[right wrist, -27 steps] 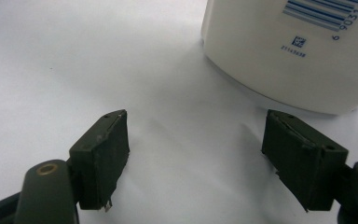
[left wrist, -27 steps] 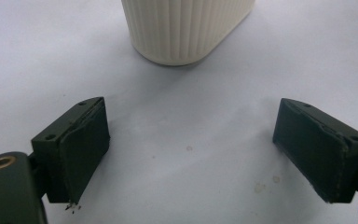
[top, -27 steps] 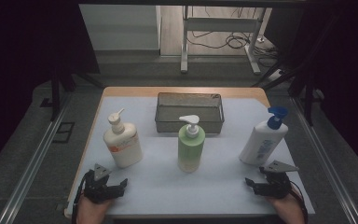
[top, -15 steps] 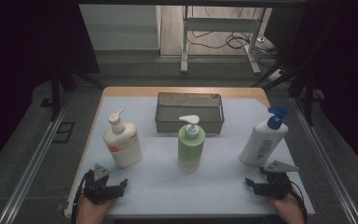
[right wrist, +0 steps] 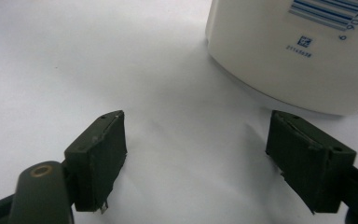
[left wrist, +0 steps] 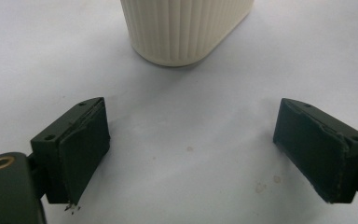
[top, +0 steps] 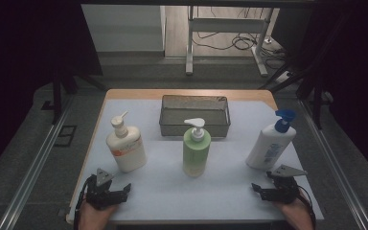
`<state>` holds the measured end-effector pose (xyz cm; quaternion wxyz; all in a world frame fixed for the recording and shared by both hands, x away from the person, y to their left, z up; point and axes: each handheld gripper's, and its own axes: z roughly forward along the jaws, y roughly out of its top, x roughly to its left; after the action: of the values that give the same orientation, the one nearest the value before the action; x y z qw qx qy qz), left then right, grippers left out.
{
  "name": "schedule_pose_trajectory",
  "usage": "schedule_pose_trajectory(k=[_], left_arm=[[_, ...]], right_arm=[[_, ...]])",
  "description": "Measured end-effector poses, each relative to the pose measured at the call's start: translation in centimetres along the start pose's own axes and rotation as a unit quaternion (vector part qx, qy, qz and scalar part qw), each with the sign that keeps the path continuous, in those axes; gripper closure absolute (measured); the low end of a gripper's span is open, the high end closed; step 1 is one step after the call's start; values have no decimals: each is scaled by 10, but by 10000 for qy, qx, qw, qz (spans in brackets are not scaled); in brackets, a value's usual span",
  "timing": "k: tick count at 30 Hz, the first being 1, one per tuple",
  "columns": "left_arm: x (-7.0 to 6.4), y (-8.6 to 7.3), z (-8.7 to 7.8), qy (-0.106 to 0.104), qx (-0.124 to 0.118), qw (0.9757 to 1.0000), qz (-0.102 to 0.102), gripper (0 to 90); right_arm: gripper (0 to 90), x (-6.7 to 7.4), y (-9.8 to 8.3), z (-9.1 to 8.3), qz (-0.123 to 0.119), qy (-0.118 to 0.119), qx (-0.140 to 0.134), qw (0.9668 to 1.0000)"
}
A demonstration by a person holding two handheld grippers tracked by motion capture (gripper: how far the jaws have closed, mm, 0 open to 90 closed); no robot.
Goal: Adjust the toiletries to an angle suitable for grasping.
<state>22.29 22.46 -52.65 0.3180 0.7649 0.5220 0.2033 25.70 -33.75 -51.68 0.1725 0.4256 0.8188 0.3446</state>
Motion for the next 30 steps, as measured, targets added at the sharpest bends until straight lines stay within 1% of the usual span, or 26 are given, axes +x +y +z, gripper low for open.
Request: schedule_pose_trajectory(k=[8,9,14,24,25,30], left_arm=[[0,0,0,1,-2,10000,1,103],[0,0,0,1,-2,10000,1,103],[0,0,0,0,-4,10000,1,103],[0,0,0,1,-8,10000,2,103],[0,0,0,1,-9,10000,2,103],[0,0,0,1,-10,10000,3,103]], right_arm=[[134,1,0,-3,36,63,115,9999],[135,2,0,-4,40,101,127,9999],[134,1,1,-8,102,85,109,9999],[142,1,6,-14,63,78,146,9998],[140,1,7,-16,36,100,196,9998],[139,-4,10,-21,126,137,145,9997]])
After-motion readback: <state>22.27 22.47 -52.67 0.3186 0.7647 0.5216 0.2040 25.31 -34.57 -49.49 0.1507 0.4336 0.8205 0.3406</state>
